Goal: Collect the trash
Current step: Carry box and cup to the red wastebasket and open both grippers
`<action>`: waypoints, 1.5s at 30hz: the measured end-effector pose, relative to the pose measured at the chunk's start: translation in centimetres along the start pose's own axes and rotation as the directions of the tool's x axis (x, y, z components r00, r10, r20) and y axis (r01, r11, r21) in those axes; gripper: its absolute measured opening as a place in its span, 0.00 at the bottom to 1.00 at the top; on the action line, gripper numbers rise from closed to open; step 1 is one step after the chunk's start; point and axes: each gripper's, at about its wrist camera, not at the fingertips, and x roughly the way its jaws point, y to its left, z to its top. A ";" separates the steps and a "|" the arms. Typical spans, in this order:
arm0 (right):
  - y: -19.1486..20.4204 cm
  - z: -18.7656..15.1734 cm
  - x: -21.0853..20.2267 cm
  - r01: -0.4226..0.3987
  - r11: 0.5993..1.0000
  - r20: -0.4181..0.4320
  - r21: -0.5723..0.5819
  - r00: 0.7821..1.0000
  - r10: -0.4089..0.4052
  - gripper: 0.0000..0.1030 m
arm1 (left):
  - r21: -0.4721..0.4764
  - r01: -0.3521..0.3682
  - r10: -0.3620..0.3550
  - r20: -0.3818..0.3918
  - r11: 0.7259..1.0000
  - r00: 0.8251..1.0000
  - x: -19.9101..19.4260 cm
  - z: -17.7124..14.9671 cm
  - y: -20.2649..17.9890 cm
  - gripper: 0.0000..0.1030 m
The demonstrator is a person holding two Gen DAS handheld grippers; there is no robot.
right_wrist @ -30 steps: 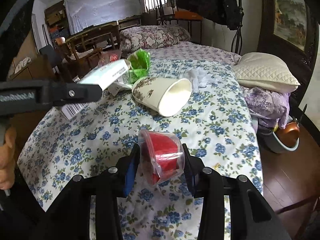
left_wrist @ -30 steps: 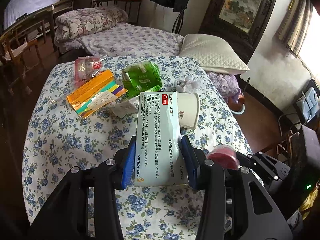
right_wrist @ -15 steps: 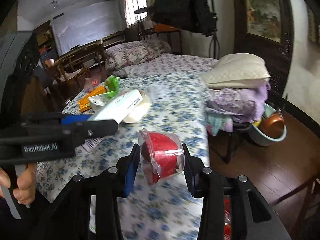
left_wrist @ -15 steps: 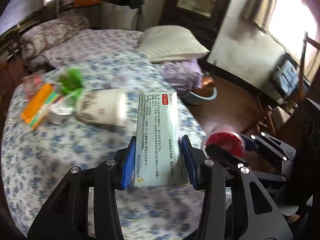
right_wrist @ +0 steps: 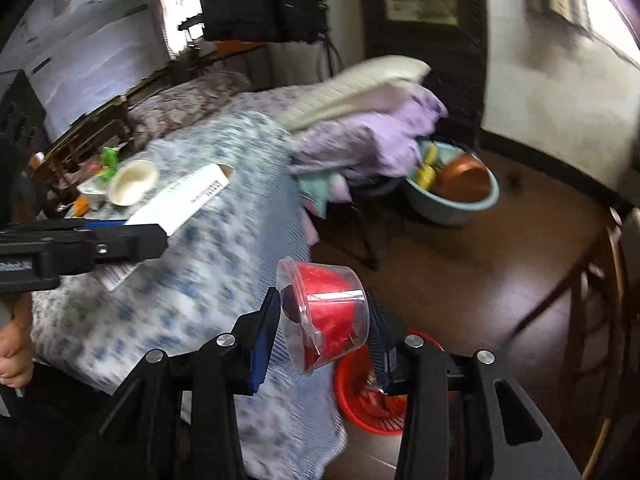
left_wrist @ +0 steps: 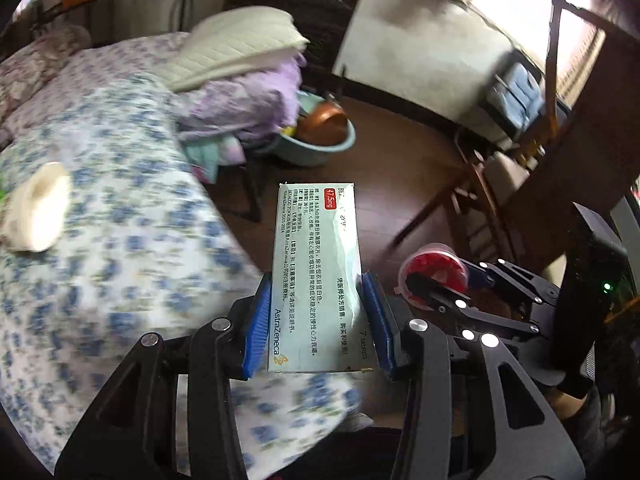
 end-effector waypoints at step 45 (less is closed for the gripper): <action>-11.5 -7.5 7.3 0.130 0.913 -0.162 0.387 0.984 -0.071 0.69 | -0.199 0.221 -0.268 -0.260 0.955 0.928 13.9 1.1 -4.6 0.67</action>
